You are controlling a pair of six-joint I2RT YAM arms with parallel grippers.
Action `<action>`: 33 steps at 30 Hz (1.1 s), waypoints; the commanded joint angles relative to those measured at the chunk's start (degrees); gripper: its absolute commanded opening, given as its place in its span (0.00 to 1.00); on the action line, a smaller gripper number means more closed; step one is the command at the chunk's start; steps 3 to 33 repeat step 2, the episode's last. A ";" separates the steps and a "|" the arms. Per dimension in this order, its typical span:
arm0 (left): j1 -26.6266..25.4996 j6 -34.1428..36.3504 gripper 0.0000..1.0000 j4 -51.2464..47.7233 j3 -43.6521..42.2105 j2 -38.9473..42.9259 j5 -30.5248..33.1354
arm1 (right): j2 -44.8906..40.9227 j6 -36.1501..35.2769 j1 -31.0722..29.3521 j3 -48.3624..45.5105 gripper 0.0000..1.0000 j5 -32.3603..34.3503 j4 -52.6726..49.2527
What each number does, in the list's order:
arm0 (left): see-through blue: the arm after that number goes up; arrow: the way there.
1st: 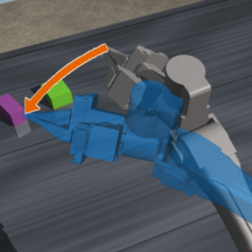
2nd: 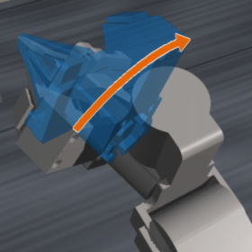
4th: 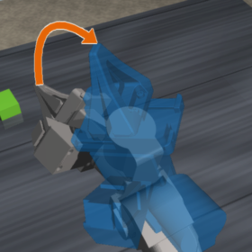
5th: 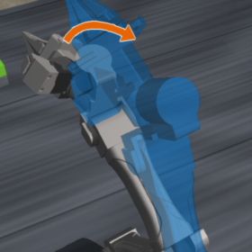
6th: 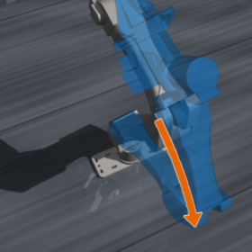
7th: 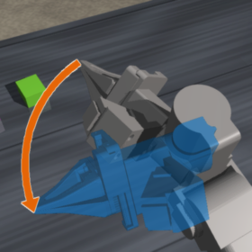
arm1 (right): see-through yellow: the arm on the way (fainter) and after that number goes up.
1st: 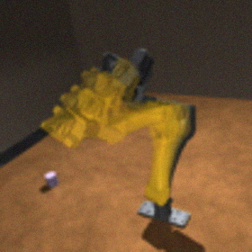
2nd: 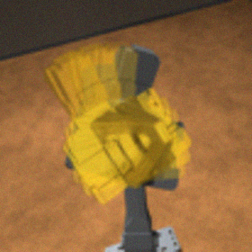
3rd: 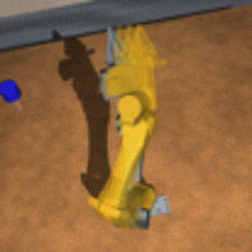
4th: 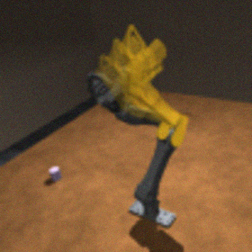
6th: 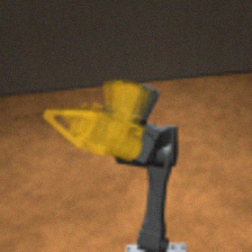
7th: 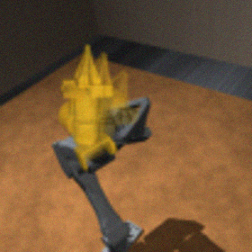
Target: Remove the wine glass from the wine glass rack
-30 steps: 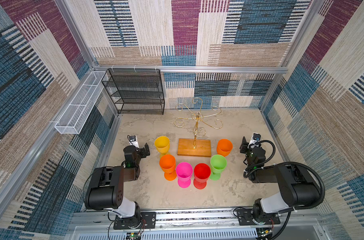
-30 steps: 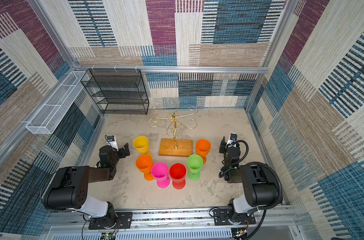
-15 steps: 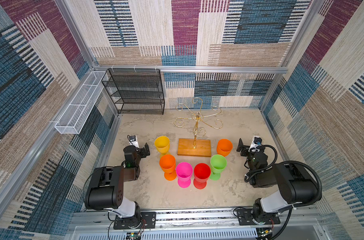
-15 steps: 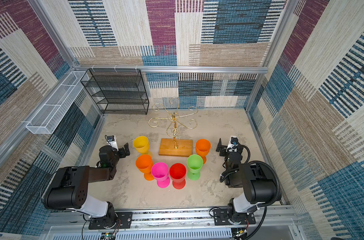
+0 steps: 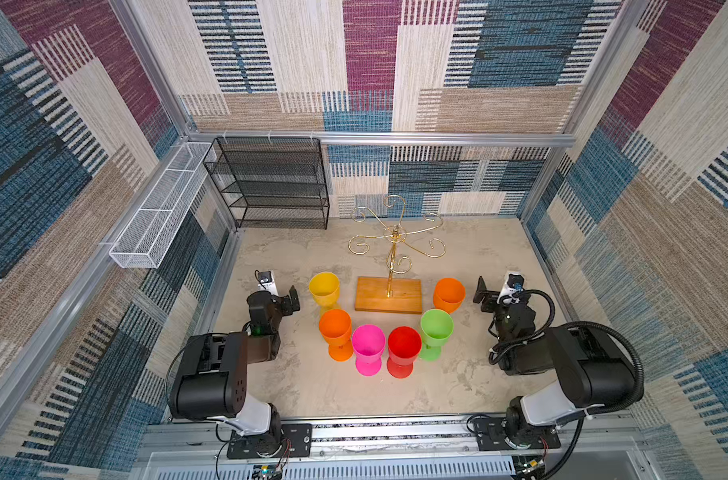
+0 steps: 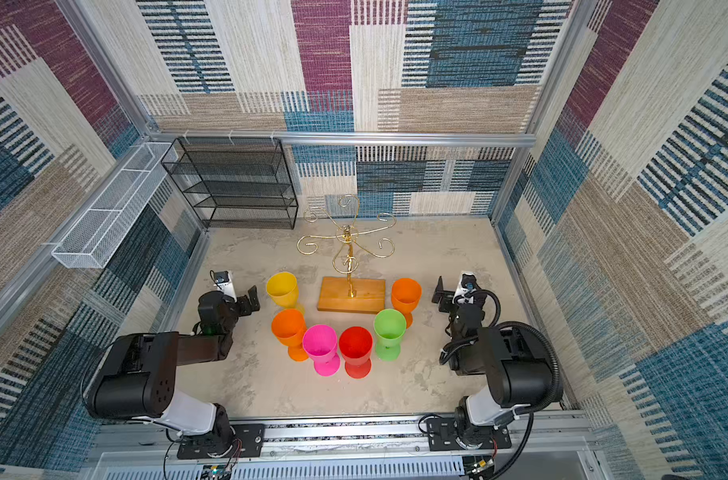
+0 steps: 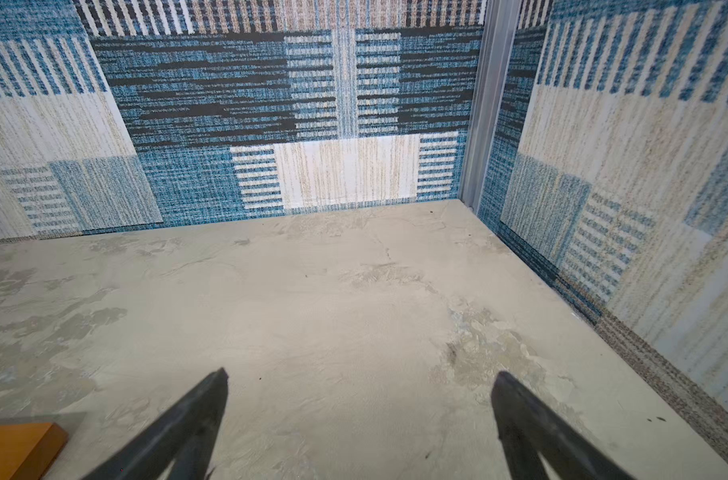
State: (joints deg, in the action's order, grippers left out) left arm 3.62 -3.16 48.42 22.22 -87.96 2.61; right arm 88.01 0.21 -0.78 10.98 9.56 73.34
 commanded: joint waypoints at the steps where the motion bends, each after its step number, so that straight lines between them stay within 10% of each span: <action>1: 0.07 0.17 1.00 1.98 0.02 0.04 -0.59 | -0.12 0.58 -0.10 -0.08 1.00 -0.39 2.18; 33: 0.05 0.17 1.00 1.94 0.04 0.06 -0.59 | -0.12 0.57 -0.11 -0.08 1.00 -0.34 2.33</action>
